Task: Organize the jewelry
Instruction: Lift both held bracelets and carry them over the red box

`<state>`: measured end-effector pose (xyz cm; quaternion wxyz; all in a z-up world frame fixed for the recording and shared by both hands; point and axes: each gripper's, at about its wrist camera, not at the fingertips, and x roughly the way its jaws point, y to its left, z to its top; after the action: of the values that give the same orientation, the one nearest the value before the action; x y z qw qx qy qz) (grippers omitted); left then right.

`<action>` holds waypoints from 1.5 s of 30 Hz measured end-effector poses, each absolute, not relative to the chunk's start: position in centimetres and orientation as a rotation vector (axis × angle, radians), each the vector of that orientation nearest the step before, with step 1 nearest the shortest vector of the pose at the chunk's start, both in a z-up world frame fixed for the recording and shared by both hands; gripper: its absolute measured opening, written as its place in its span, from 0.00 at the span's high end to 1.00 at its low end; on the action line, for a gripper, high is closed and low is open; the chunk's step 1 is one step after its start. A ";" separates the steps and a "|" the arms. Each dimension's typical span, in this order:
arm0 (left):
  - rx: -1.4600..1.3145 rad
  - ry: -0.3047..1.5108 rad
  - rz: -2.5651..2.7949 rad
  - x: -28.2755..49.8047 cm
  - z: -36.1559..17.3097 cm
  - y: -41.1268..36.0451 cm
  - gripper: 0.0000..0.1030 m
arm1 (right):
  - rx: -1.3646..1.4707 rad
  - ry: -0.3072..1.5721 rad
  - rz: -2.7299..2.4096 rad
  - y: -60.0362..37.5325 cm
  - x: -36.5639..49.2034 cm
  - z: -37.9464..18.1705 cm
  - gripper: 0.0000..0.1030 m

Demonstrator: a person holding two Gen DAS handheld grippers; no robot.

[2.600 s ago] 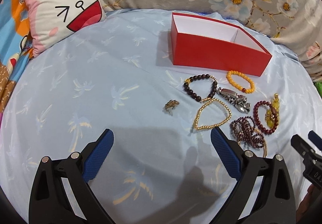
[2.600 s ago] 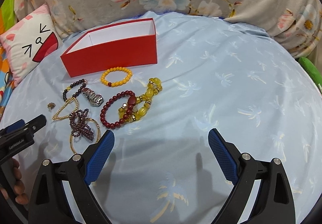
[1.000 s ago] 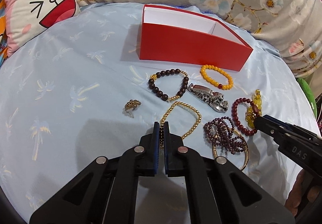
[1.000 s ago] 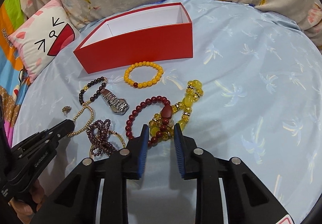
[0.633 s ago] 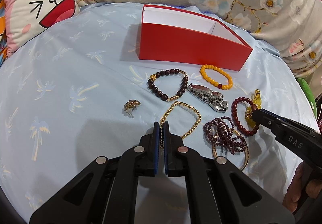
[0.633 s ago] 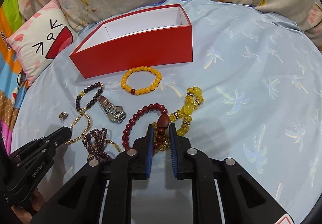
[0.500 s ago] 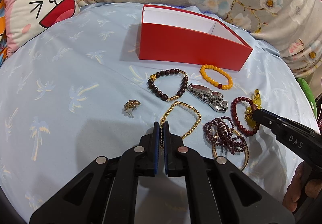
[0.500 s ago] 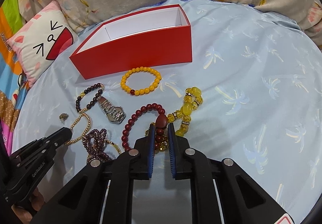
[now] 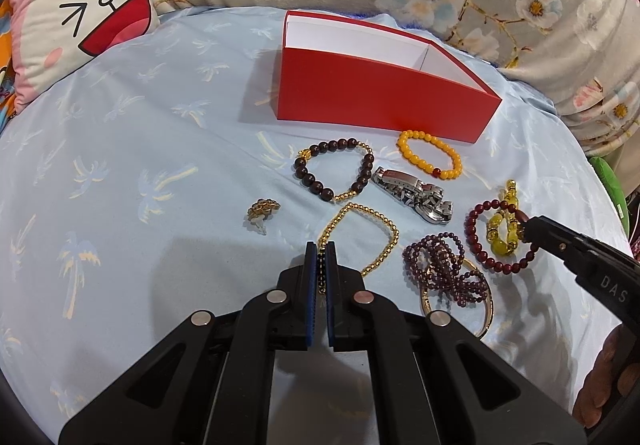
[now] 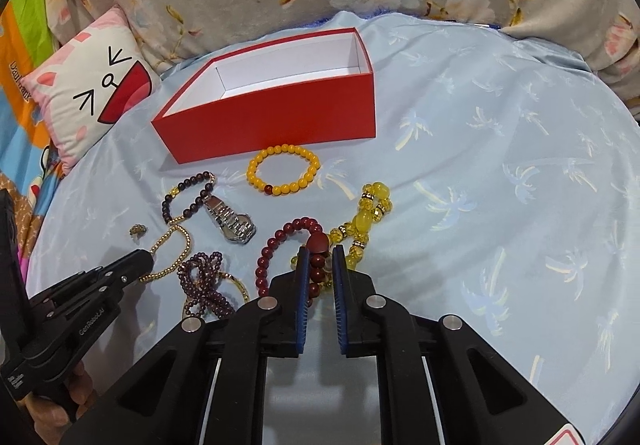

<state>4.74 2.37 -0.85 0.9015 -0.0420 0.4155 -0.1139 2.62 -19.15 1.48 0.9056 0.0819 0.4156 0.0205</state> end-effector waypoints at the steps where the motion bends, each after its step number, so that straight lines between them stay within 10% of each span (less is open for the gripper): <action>1: -0.084 0.857 -0.236 4.6 -0.8 2.4 0.97 | 0.177 0.855 0.049 -19.2 2.5 1.8 0.89; 15: -0.070 0.849 -0.243 4.3 -0.5 2.0 0.97 | 0.115 0.890 0.025 -20.0 2.0 1.0 0.73; 45: -0.104 0.782 -0.321 3.6 4.9 2.2 0.97 | 0.200 0.752 0.127 -21.9 1.7 8.5 0.88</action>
<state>3.62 2.19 4.94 0.9107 -0.0505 0.3794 -0.1556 1.69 -21.90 8.46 0.9233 0.0973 0.3663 0.0620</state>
